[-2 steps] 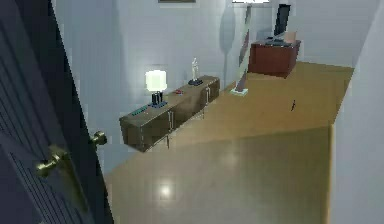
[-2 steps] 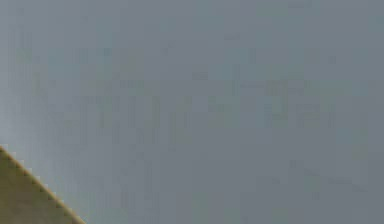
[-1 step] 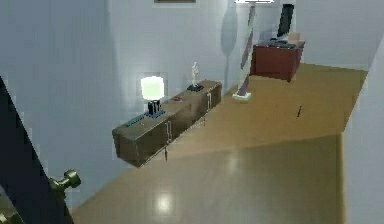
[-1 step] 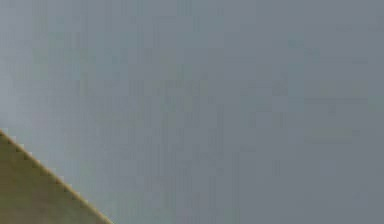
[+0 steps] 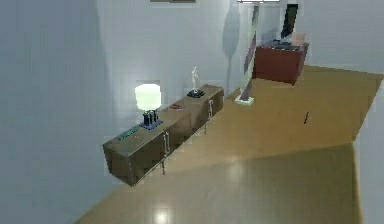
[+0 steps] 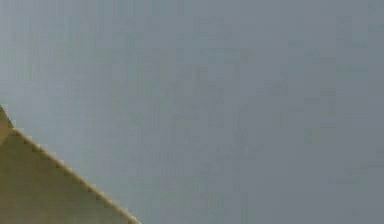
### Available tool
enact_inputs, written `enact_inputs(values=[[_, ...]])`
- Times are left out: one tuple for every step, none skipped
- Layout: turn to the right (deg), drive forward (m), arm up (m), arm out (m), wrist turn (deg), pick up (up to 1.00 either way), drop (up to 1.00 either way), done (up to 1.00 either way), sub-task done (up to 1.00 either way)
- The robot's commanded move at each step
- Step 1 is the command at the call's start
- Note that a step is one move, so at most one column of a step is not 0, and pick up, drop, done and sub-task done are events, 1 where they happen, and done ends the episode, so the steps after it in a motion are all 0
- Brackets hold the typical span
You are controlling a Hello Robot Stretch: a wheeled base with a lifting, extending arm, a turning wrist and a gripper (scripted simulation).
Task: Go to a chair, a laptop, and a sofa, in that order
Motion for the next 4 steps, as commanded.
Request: enact_inputs(values=[[24.0, 0.0, 0.0, 0.0, 0.0, 0.0, 0.0, 0.0, 0.0], [3.0, 0.0, 0.0, 0.0, 0.0, 0.0, 0.0, 0.0, 0.0], [6.0, 0.0, 0.0, 0.0, 0.0, 0.0, 0.0, 0.0, 0.0], [0.0, 0.15, 0.0, 0.0, 0.0, 0.0, 0.0, 0.0, 0.0]])
